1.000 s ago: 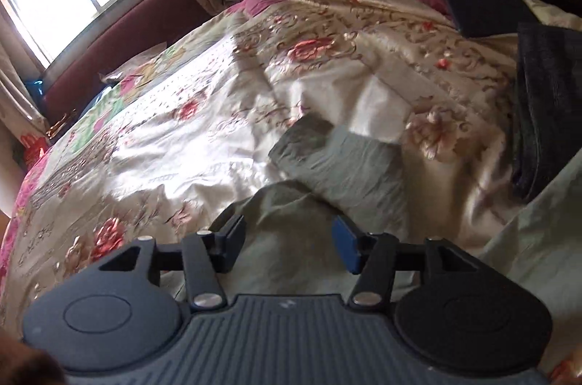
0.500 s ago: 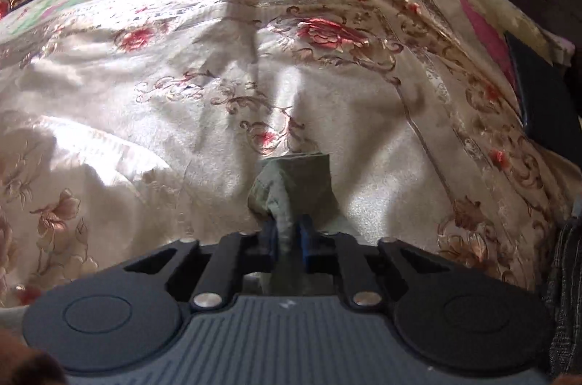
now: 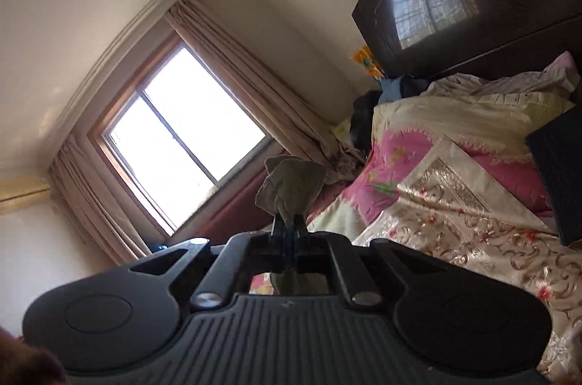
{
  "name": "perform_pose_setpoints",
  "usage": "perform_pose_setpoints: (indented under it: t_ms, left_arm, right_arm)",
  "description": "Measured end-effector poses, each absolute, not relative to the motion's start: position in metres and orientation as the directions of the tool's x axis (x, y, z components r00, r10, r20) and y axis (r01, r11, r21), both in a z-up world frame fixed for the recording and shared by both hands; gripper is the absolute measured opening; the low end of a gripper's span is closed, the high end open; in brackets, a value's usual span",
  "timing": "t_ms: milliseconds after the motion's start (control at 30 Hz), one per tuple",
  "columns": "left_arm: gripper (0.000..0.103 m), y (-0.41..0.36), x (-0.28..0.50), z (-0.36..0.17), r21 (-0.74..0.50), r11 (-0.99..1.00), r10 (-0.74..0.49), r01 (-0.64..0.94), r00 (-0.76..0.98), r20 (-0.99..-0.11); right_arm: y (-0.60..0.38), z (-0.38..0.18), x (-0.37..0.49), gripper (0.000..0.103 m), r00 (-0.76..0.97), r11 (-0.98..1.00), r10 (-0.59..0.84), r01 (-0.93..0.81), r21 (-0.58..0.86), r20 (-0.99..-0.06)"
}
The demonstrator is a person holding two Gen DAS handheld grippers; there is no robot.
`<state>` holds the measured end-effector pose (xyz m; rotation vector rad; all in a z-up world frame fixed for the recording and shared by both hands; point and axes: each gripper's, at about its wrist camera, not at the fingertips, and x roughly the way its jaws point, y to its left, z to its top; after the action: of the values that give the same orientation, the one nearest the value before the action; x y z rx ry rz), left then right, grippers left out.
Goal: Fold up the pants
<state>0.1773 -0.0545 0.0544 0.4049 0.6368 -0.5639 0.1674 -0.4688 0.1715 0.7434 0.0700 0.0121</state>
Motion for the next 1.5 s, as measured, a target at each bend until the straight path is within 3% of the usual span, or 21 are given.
perform_pose_setpoints:
  t_ms: [33, 67, 100, 167, 233, 333, 433, 533, 667, 800, 1000, 1133, 1200, 1267, 1300, 1500]
  left_arm:
    - [0.063, -0.056, 0.175, 0.054, 0.176, 0.772, -0.371, 0.611, 0.658, -0.655]
    - [0.063, -0.058, 0.171, 0.052, 0.177, 0.765, -0.375, 0.619, 0.652, -0.659]
    - [0.063, -0.06, 0.169, 0.051, 0.179, 0.76, -0.376, 0.625, 0.647, -0.663]
    - [0.063, -0.063, 0.158, 0.046, 0.191, 0.74, -0.38, 0.645, 0.636, -0.672]
    - [0.063, -0.064, 0.152, 0.041, 0.197, 0.721, -0.385, 0.664, 0.62, -0.683]
    - [0.064, -0.065, 0.15, 0.033, 0.194, 0.708, -0.383, 0.678, 0.6, -0.702]
    - [0.064, -0.065, 0.154, 0.029, 0.189, 0.723, -0.37, 0.665, 0.603, -0.706]
    - [0.064, -0.063, 0.159, 0.028, 0.167, 0.745, -0.369, 0.646, 0.608, -0.703]
    - [0.065, -0.062, 0.162, 0.024, 0.148, 0.75, -0.378, 0.644, 0.601, -0.704]
    - [0.065, -0.062, 0.161, 0.022, 0.15, 0.739, -0.39, 0.657, 0.598, -0.7]
    - [0.066, -0.07, 0.167, 0.019, 0.135, 0.737, -0.407, 0.663, 0.594, -0.693]
    - [0.066, -0.082, 0.172, 0.018, 0.124, 0.739, -0.418, 0.662, 0.595, -0.687]
    - [0.066, -0.085, 0.172, 0.018, 0.124, 0.735, -0.422, 0.666, 0.594, -0.685]
    - [0.066, -0.086, 0.171, 0.017, 0.121, 0.731, -0.428, 0.672, 0.59, -0.685]
    - [0.066, -0.087, 0.171, 0.016, 0.12, 0.729, -0.429, 0.674, 0.587, -0.686]
    - [0.066, -0.089, 0.169, 0.015, 0.145, 0.722, -0.42, 0.677, 0.595, -0.686]
  right_arm:
    - [-0.478, 0.158, 0.167, 0.024, 0.992, 0.776, -0.009, 0.085, 0.625, -0.123]
    - [-0.486, 0.142, 0.168, 0.062, 0.973, 0.793, -0.071, 0.188, 0.579, -0.219]
    - [-0.499, 0.12, 0.168, 0.078, 0.928, 0.776, -0.155, 0.326, 0.539, -0.338]
    - [-0.522, 0.086, 0.152, 0.069, 0.87, 0.701, -0.208, 0.451, 0.552, -0.446]
    - [-0.534, 0.062, 0.129, 0.068, 0.849, 0.622, -0.228, 0.504, 0.6, -0.478]
    - [-0.522, 0.055, 0.118, 0.068, 0.814, 0.673, -0.243, 0.533, 0.512, -0.528]
    - [-0.493, 0.057, 0.14, 0.068, 0.796, 0.764, -0.124, 0.458, 0.455, -0.593]
    - [-0.459, 0.048, 0.171, 0.068, 0.763, 0.773, 0.023, 0.396, 0.495, -0.646]
    - [-0.432, 0.011, 0.212, 0.068, 0.677, 0.709, 0.12, 0.454, 0.54, -0.726]
    - [-0.431, -0.007, 0.227, 0.069, 0.679, 0.626, 0.14, 0.503, 0.596, -0.72]
    - [-0.431, -0.002, 0.244, 0.065, 0.661, 0.678, 0.092, 0.506, 0.533, -0.744]
    - [-0.44, -0.021, 0.251, 0.056, 0.671, 0.578, 0.119, 0.553, 0.6, -0.732]
    - [-0.435, -0.022, 0.247, 0.041, 0.684, 0.554, 0.17, 0.529, 0.643, -0.71]
    - [-0.425, -0.018, 0.242, 0.013, 0.682, 0.609, 0.162, 0.499, 0.616, -0.713]
    - [-0.423, -0.016, 0.24, 0.008, 0.685, 0.628, 0.146, 0.493, 0.602, -0.713]
    - [-0.436, 0.012, 0.209, 0.005, 0.795, 0.58, 0.141, 0.417, 0.7, -0.59]
